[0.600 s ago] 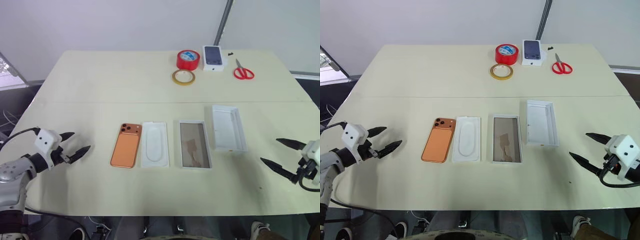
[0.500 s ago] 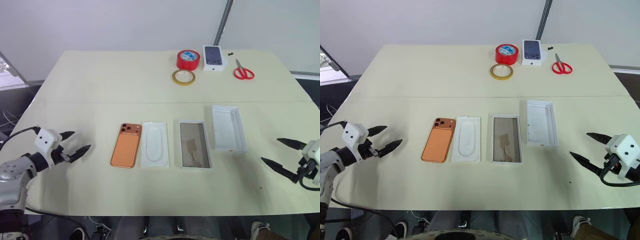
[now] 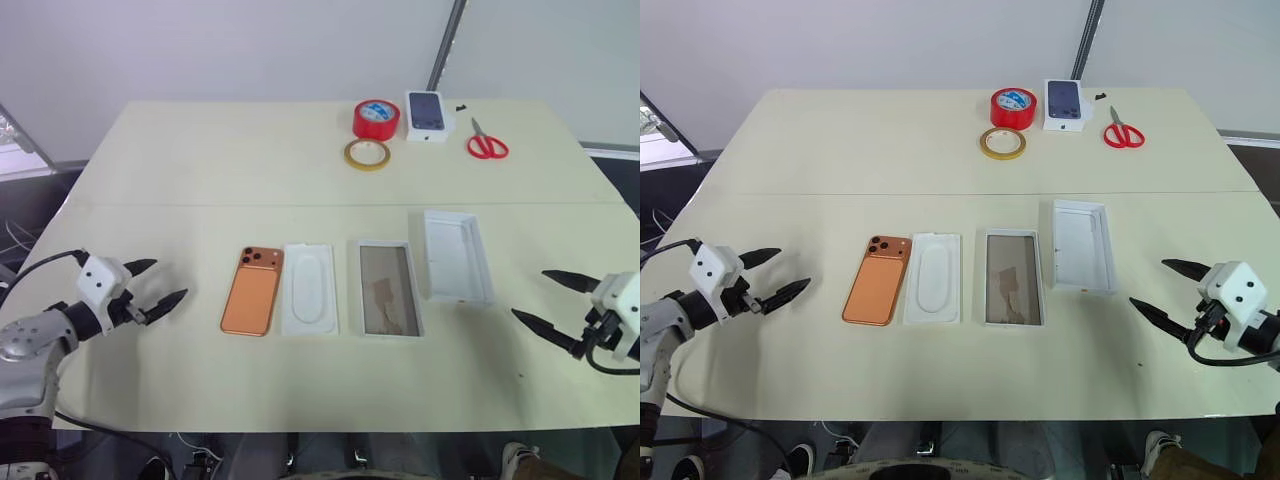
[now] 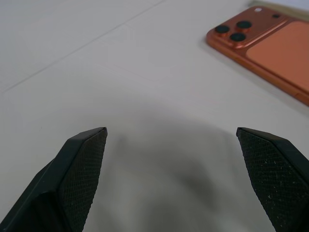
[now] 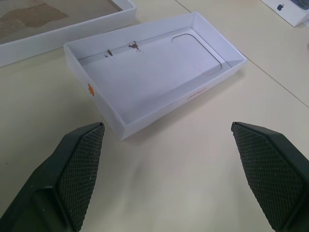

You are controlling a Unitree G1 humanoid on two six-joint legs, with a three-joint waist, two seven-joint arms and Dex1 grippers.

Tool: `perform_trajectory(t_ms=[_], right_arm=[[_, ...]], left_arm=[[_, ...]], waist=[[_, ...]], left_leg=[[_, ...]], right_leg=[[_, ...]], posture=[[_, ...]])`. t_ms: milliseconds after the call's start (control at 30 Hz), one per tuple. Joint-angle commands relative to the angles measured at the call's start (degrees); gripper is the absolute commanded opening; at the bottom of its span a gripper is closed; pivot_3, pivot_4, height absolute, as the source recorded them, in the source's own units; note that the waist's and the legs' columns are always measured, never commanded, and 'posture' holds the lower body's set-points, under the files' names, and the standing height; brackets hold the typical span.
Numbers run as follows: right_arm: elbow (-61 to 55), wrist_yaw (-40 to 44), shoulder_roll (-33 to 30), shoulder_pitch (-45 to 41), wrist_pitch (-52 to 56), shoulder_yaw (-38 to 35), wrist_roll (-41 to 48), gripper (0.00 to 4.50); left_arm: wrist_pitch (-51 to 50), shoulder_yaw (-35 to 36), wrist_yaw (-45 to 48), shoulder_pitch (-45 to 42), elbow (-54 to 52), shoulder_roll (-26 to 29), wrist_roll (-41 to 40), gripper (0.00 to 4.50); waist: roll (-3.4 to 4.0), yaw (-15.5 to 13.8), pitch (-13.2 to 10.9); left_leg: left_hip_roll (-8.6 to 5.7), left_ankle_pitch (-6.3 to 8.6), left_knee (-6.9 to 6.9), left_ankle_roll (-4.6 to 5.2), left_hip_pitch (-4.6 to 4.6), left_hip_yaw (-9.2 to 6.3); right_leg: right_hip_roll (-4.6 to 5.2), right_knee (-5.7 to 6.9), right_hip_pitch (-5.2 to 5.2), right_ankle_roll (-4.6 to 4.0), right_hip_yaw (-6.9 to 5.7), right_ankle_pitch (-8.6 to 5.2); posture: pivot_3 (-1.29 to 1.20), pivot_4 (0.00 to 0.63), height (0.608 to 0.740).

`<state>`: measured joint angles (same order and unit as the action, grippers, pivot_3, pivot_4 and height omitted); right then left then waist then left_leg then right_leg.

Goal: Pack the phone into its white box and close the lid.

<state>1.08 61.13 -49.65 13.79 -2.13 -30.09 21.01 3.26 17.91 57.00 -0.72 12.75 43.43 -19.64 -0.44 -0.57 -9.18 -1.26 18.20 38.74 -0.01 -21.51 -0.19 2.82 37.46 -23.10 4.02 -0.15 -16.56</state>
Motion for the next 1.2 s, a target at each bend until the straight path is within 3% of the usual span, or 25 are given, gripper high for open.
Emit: perform_trajectory(t_ms=[33,300,433,667,867,1000,1200], right_arm=[[-1.3,-0.1,-0.4,-0.4,-0.4,-0.8,0.6,4.40],[-3.2,-0.7,0.3,-0.1,0.4,0.0,0.7,4.40],[-5.1,-2.6,1.0,-1.3,1.1,2.1,-0.2,4.40],[-15.3,-6.3,1.6,-9.2,8.7,10.2,1.2,4.40],[-19.5,-3.4,-1.5,-13.1,16.2,19.9,-0.1,4.40],[-19.8,-3.7,-0.1,-19.6,17.3,25.1,-1.3,4.40],[-20.1,-2.4,1.1,-25.6,18.3,29.7,-1.8,4.40]], left_arm=[[2.4,1.6,2.0,0.3,-1.0,0.5,-1.6,4.50],[2.9,2.3,2.5,1.1,-2.5,-0.3,-3.6,4.50],[-1.2,1.2,-2.0,-0.3,-5.4,-1.8,-3.0,4.50],[-26.4,-4.5,-7.6,0.5,-23.0,-0.6,-7.8,4.50],[-55.4,-5.3,-10.2,-4.1,-31.9,2.1,-24.7,4.50],[-73.0,-5.2,-18.8,-10.6,-34.0,-0.9,-35.3,4.50],[-80.8,-7.4,-23.0,-14.3,-32.3,-3.3,-36.9,4.50]], waist=[[0.00,0.0,0.0],[0.00,0.0,0.0],[0.00,0.0,0.0],[0.02,0.3,0.0],[-0.01,-0.2,0.0],[-0.04,0.0,-0.1],[-0.03,0.2,-0.1]], left_leg=[[0.00,0.00,0.00,0.00,0.00,0.00],[0.00,0.00,0.00,0.00,0.00,0.00],[0.00,0.00,0.00,0.00,0.00,0.00],[0.00,0.00,0.01,0.00,0.00,-0.01],[0.00,0.00,0.05,0.01,-0.03,-0.03],[-0.01,0.00,0.11,0.01,-0.04,-0.03],[-0.01,-0.01,0.07,0.00,-0.06,-0.05]], right_leg=[[0.00,0.00,0.00,0.00,0.00,0.00],[0.00,0.00,0.00,0.00,0.00,0.00],[0.00,0.00,0.01,0.00,0.00,0.00],[-0.01,0.04,0.00,0.02,0.00,0.01],[-0.01,0.02,0.01,0.02,-0.01,0.01],[-0.02,0.04,0.01,0.03,-0.02,0.01],[-0.09,0.07,-0.06,0.03,-0.02,0.02]], posture=[[0.00,0.150,0.740],[0.00,0.150,0.740],[0.00,0.150,0.740],[0.00,0.150,0.740],[0.00,0.150,0.740],[0.00,0.150,0.740],[0.00,0.150,0.740]])
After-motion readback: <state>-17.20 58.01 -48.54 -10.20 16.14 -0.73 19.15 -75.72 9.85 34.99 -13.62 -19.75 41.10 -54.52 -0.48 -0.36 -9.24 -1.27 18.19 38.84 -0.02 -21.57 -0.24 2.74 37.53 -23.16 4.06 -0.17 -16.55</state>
